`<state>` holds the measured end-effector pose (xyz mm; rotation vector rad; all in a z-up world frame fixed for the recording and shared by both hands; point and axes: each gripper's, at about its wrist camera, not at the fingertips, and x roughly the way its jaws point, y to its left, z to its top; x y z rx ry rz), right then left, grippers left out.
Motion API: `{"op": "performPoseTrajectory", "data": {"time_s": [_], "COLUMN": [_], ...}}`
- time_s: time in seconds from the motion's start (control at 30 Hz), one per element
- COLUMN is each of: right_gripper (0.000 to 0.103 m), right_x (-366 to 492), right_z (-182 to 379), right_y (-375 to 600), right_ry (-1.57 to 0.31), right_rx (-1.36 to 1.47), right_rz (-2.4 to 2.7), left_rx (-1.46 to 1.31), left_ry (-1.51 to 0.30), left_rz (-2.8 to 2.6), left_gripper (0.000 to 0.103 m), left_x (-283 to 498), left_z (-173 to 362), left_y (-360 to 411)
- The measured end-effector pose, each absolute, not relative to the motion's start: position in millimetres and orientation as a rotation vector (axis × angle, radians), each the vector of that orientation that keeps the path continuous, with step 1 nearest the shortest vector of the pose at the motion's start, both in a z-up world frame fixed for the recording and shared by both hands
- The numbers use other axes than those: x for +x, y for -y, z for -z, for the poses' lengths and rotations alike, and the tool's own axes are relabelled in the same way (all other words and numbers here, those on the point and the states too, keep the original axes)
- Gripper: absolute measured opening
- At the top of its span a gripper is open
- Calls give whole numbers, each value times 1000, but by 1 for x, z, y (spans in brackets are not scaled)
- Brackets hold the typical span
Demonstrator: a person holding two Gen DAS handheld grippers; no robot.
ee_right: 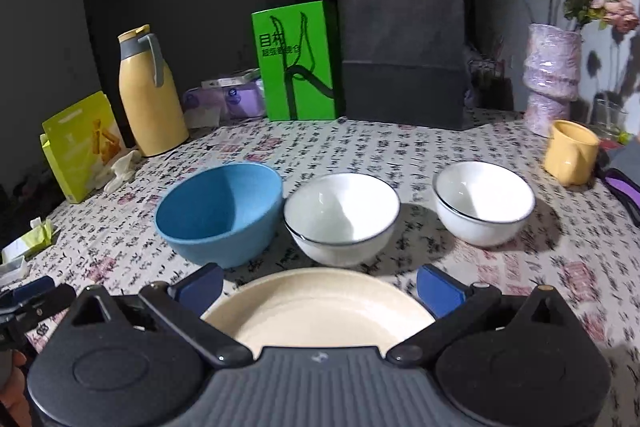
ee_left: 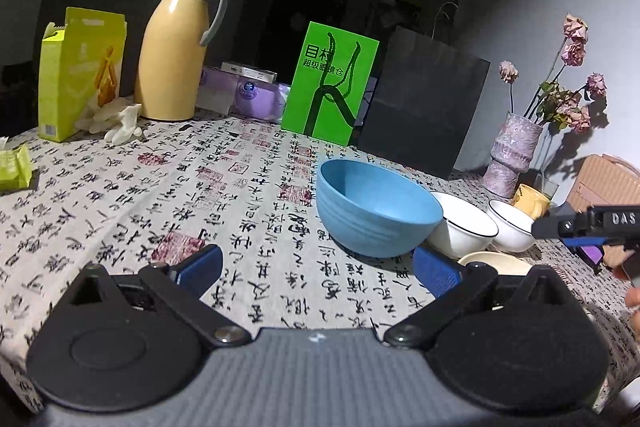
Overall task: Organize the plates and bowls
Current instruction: 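Lower both open grippers onto the rim of the blue bowl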
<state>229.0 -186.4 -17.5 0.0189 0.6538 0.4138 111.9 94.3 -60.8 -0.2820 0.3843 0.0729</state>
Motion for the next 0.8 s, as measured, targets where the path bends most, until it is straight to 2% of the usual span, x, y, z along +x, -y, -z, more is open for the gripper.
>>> {"op": "performPoseTrajectory", "data": {"time_s": [0.5, 0.63, 0.8], "right_gripper": [103, 100, 89], "right_x": [295, 314, 339], "right_z": [2, -3, 2], "right_y": [124, 103, 86], "right_ry": [-664, -661, -705], "right_rx": [-117, -168, -206], "right_rz": [-483, -496, -507], "left_rx": [-292, -337, -344], "left_ry": [-465, -535, -617], "left_rz": [-87, -74, -92], "left_gripper": [103, 103, 102], "left_x": [167, 195, 228], "left_z": [36, 28, 25], "left_y": [-104, -107, -106]}}
